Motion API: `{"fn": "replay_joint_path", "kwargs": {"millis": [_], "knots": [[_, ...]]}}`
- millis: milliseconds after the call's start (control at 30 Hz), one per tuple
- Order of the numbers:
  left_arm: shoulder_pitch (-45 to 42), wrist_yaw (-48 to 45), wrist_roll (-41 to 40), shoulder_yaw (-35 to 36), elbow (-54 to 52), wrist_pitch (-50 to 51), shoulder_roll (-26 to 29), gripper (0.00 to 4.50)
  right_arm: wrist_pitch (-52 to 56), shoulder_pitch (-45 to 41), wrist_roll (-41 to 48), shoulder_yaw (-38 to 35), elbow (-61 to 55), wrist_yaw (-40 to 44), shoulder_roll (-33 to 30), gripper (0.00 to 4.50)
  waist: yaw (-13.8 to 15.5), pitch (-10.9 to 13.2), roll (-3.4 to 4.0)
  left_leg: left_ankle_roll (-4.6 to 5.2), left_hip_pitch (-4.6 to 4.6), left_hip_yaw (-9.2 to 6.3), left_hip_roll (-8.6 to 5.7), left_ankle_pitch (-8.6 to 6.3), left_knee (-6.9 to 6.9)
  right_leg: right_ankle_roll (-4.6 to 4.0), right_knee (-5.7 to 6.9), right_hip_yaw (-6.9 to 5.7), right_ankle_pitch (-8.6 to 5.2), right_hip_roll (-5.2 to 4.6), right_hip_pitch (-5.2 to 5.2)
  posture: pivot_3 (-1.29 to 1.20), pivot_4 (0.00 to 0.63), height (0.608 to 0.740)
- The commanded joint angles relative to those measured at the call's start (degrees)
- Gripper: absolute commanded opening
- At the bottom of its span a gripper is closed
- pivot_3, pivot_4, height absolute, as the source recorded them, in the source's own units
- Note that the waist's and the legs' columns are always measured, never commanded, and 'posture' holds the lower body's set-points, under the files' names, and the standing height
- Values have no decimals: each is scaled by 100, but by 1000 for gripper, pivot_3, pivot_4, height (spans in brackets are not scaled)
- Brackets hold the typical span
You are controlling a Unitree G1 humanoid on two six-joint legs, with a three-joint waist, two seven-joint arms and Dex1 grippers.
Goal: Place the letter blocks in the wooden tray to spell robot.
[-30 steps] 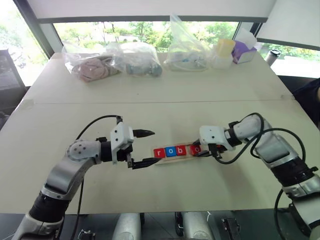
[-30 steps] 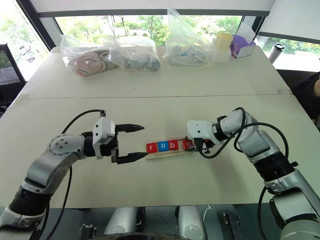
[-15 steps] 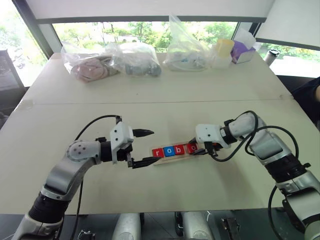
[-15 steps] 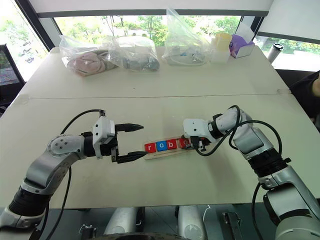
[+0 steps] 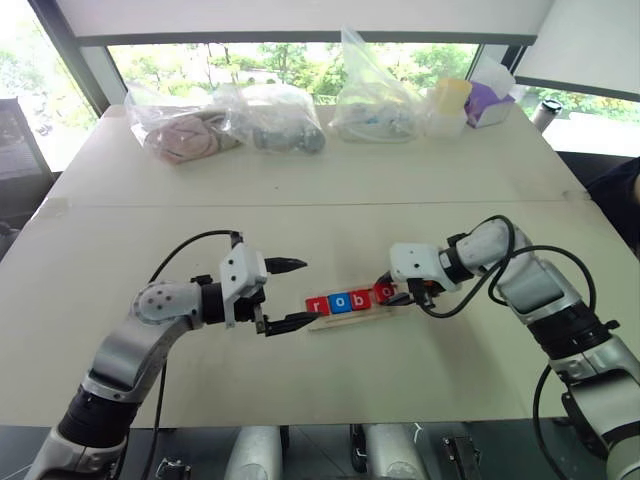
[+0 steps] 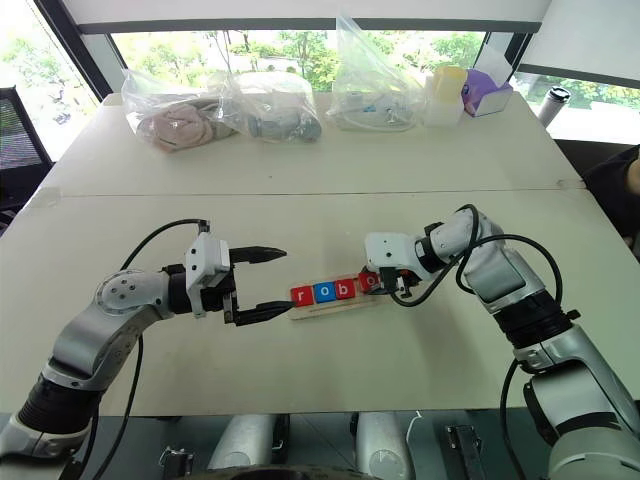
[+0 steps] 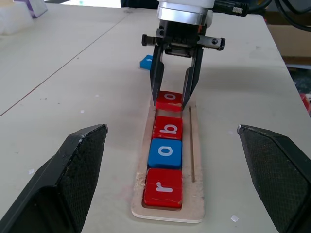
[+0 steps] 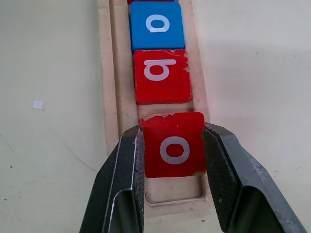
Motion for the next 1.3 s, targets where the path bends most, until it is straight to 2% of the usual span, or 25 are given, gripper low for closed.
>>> {"fn": "replay_joint_path", "kwargs": {"millis": [33, 267, 333, 500, 733, 867, 1000, 1300], "knots": [[-10, 36, -69, 144, -221, -54, -23, 4500, -13, -118, 2, -18, -87, 48, 35, 1128, -1, 0, 0, 0, 0, 0, 0, 0, 0, 0, 0, 0, 0, 0, 0, 0, 150, 740], [-21, 81, -59, 149, -202, -68, -51, 4500, 116, -194, 60, -35, -173, 153, 38, 1128, -1, 0, 0, 0, 0, 0, 0, 0, 0, 0, 0, 0, 0, 0, 0, 0, 150, 740], [-25, 93, -54, 147, -208, -67, -60, 4500, 122, -193, 56, -30, -173, 161, 43, 2175, -1, 0, 0, 0, 0, 0, 0, 0, 0, 0, 0, 0, 0, 0, 0, 0, 150, 740], [-30, 107, -53, 145, -205, -67, -69, 4500, 155, -209, 43, -7, -170, 168, 82, 4474, -2, 0, 0, 0, 0, 0, 0, 0, 0, 0, 0, 0, 0, 0, 0, 0, 150, 740], [-36, 116, -59, 135, -217, -52, -68, 4500, 226, -339, 121, -175, -180, 77, 145, 4474, -2, 0, 0, 0, 0, 0, 0, 0, 0, 0, 0, 0, 0, 0, 0, 0, 150, 740], [-56, 104, -50, 114, -195, -57, -76, 4500, 192, -744, 86, -511, 377, -572, 381, 4474, -16, 1, 1, 0, 0, 1, 0, 0, 0, 0, 0, 0, 0, 0, -2, 0, 150, 740], [-83, 87, -48, 93, -177, -53, -88, 4500, -235, -894, -312, -479, 989, -1304, 533, 4474, 5, 0, 0, 0, -1, 0, 0, 0, -1, -1, 0, 0, 0, 0, -2, 0, 150, 740], [-67, 50, -48, 127, -162, -63, -59, 4500, -465, -548, -350, -331, 779, -1129, 511, 4474, -7, 1, 2, 0, -5, 0, -1, 0, -3, 1, -2, 0, 0, 0, -3, 0, 150, 740]]}}
